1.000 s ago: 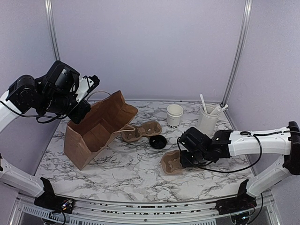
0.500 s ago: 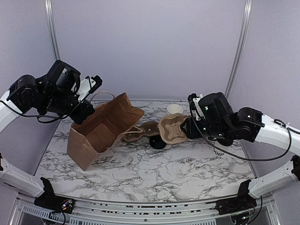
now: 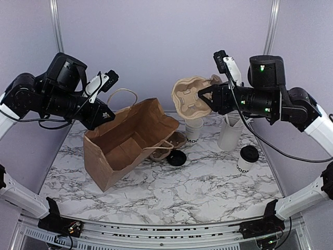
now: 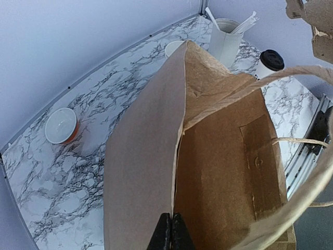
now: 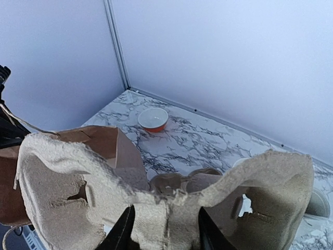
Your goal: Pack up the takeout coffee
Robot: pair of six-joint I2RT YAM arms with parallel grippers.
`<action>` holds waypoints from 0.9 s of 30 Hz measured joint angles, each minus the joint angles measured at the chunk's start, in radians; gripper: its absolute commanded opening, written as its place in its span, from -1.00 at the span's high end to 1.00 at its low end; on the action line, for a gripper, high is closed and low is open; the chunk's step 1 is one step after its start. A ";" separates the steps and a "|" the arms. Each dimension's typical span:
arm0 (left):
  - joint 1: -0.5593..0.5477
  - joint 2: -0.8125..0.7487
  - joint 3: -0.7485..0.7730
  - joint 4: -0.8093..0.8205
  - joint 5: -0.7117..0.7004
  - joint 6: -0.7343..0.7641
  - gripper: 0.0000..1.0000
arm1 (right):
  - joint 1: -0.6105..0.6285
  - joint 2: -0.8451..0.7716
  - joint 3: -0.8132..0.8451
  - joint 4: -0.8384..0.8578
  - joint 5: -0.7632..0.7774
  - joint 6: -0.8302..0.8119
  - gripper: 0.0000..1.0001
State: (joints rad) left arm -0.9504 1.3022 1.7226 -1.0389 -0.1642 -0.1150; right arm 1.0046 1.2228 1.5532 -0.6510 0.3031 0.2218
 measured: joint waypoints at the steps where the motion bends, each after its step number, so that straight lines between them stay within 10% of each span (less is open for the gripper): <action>1: -0.014 0.000 0.015 -0.003 0.000 -0.009 1.00 | 0.000 0.013 0.035 -0.004 -0.018 -0.014 0.30; 27: -0.100 0.053 -0.056 0.185 0.086 -0.284 1.00 | 0.001 0.177 0.252 -0.021 -0.404 -0.016 0.27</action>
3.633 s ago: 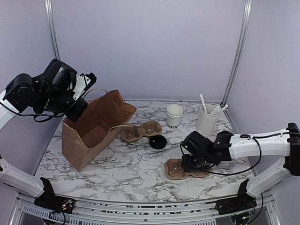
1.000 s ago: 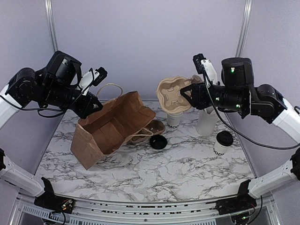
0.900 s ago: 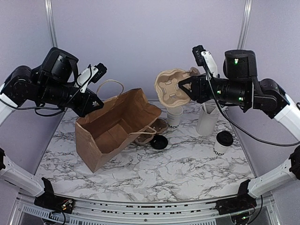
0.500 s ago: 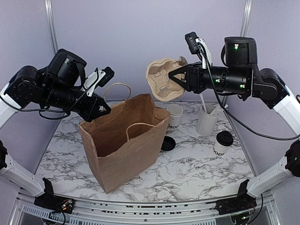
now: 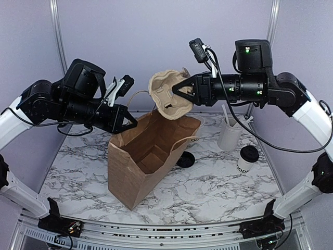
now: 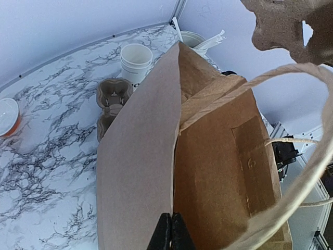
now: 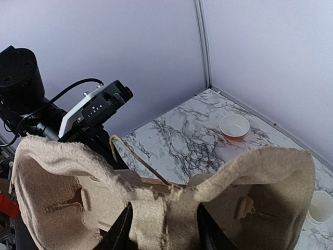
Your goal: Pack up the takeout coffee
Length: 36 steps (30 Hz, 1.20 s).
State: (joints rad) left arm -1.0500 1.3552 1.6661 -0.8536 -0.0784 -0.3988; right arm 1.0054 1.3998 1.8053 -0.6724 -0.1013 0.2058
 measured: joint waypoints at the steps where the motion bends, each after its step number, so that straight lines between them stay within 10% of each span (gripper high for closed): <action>1: 0.000 0.000 -0.010 0.014 0.005 -0.013 1.00 | 0.000 0.007 0.004 -0.002 -0.016 0.002 0.27; 36: -0.011 -0.192 -0.344 0.364 0.119 -0.223 1.00 | 0.000 0.130 0.047 -0.108 -0.344 0.045 0.26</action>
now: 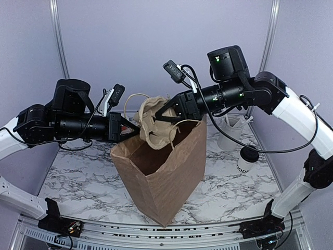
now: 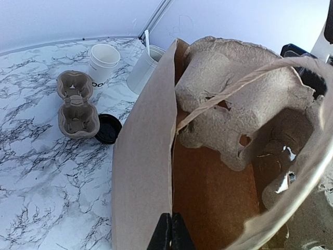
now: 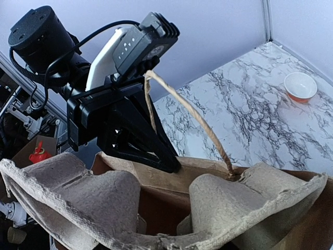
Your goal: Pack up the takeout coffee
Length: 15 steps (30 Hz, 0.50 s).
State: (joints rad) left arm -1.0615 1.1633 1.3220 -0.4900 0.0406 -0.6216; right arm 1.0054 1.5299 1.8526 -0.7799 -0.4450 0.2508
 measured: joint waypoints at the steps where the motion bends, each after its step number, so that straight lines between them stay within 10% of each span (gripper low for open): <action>1: 0.000 0.005 0.000 0.000 0.000 0.001 1.00 | 0.000 0.000 -0.002 0.000 0.000 0.002 0.26; 15: 0.000 0.055 0.000 -0.016 0.003 0.039 1.00 | 0.000 -0.016 -0.106 -0.002 0.001 0.011 0.27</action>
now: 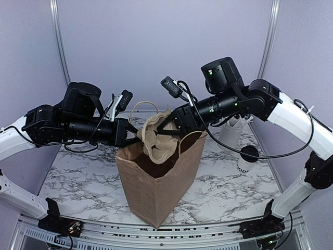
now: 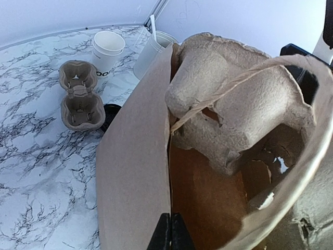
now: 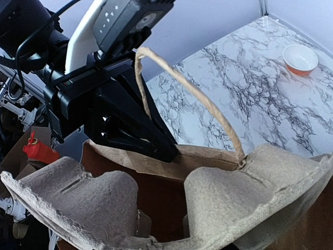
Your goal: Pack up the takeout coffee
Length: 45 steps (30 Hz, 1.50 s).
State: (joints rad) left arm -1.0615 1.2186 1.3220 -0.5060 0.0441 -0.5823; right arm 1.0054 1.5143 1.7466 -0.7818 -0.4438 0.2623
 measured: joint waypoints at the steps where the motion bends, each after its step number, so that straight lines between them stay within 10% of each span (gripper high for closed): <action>1: 0.000 0.002 0.000 -0.002 0.000 0.003 1.00 | 0.000 -0.001 -0.005 -0.005 0.003 0.000 0.28; 45: -0.052 0.046 0.040 -0.032 -0.011 0.071 1.00 | 0.001 -0.027 0.134 -0.324 0.090 0.056 0.31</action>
State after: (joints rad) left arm -1.1137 1.2644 1.3621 -0.5377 0.0326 -0.5117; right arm 1.0061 1.4876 1.8801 -1.1061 -0.3542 0.3187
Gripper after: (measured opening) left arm 0.007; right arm 0.349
